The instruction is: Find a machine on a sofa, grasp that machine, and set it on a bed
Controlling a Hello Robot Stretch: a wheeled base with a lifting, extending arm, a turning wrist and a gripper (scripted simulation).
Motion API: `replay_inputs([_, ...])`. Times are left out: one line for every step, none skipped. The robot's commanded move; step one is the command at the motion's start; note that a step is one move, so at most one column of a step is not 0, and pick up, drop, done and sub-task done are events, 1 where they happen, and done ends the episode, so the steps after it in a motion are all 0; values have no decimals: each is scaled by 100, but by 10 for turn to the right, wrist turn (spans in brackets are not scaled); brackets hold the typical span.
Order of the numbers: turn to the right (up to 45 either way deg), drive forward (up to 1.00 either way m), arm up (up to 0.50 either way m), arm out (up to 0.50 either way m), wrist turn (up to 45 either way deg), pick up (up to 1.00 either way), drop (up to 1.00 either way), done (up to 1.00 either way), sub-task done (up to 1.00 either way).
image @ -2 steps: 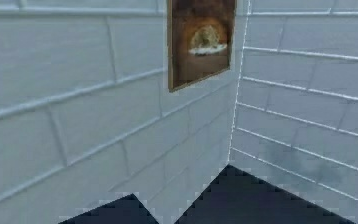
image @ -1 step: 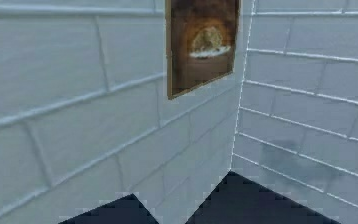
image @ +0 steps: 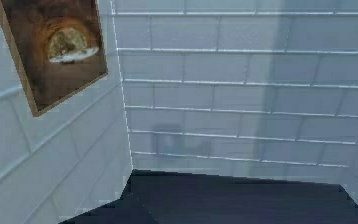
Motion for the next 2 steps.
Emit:
replay_inputs([0, 15, 0, 0, 0, 0, 0, 0, 0])
replay_inputs([30, 0, 0, 0, 0, 0, 0, 0, 0])
